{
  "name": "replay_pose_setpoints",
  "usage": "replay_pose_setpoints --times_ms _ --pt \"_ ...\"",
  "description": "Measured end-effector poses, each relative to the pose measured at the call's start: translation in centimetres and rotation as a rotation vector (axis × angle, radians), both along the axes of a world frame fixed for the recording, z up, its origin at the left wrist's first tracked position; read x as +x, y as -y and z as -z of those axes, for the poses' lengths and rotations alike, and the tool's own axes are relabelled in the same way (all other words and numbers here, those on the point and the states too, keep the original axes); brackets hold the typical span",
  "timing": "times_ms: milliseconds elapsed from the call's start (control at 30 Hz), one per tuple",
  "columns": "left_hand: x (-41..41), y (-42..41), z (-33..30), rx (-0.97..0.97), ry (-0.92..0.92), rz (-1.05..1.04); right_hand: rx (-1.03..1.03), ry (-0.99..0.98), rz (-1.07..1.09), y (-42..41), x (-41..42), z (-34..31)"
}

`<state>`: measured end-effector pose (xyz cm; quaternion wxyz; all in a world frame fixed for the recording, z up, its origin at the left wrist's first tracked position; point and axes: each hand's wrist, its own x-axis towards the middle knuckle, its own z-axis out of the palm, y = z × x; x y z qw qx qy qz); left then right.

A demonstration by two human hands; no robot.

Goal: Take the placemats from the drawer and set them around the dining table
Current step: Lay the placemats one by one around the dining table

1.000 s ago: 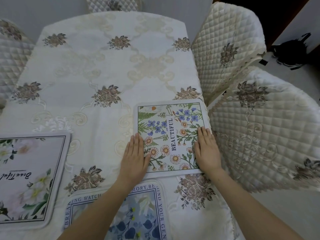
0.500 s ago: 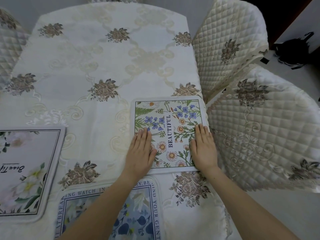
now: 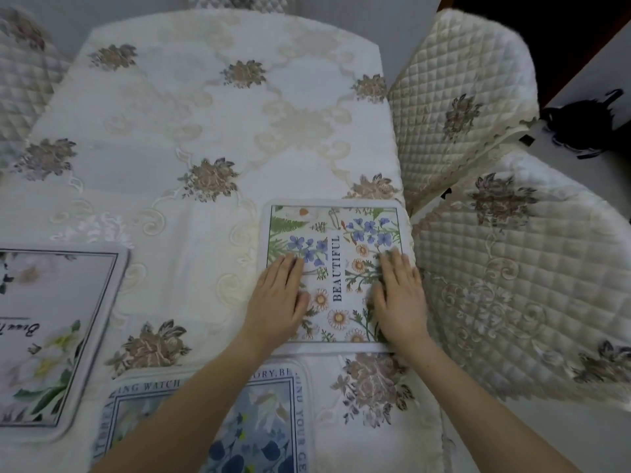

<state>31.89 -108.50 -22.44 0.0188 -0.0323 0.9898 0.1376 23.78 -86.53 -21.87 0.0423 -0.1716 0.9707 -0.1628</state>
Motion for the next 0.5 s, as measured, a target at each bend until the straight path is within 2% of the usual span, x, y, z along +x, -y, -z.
replay_pose_setpoints --times_ms 133,267,367,500 --pt "-6.6 -0.4 -2.1 -0.058 -0.084 0.019 -0.126 -0.058 -0.156 5.9 -3.7 -2.5" --pt "-12.1 -0.5 -1.0 -0.131 0.001 0.018 -0.079 0.018 -0.151 11.1 -7.5 -1.7" --pt "-12.3 0.5 1.3 -0.126 0.023 0.043 -0.003 0.057 -0.200 11.9 -8.7 0.4" --pt "-12.3 0.8 2.4 -0.081 -0.020 0.043 -0.033 0.035 -0.265 11.1 -8.7 2.2"
